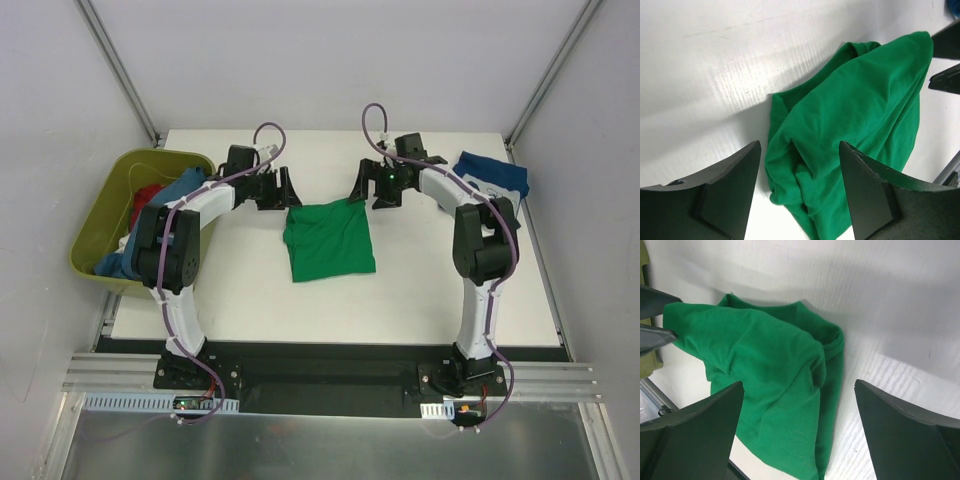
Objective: Fold and stack the t-shirts
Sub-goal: Fold the long partially folded tshirt into a neat square
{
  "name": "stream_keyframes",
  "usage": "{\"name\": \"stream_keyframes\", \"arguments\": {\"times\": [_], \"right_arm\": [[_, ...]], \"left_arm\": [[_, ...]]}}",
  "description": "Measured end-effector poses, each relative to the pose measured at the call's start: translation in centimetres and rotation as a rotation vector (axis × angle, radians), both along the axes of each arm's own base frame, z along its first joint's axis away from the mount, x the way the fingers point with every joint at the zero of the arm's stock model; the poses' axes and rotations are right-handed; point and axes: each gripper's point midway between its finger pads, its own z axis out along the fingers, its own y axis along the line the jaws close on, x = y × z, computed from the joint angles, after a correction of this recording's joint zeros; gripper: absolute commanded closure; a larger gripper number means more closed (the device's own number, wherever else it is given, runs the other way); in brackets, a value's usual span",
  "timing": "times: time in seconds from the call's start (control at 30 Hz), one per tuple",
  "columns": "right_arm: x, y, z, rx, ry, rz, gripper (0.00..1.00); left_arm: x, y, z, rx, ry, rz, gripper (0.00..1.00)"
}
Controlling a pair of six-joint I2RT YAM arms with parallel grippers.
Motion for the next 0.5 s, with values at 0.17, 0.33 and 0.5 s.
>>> {"name": "stream_keyframes", "arguments": {"times": [0.17, 0.33, 0.5], "right_arm": [[1.4, 1.3, -0.1, 0.054, -0.032, 0.034, 0.22], [1.5, 2.0, -0.4, 0.085, -0.028, 0.061, 0.69], [0.6, 2.0, -0.3, 0.105, -0.022, 0.066, 0.99]], "left_arm": [[-0.8, -1.7, -2.2, -0.021, 0.042, -0.083, 0.74], [-1.4, -3.1, -2.5, -0.044, 0.058, -0.123, 1.0], [-2.4, -3.9, -0.3, -0.065, 0.018, -0.132, 1.0]]}}
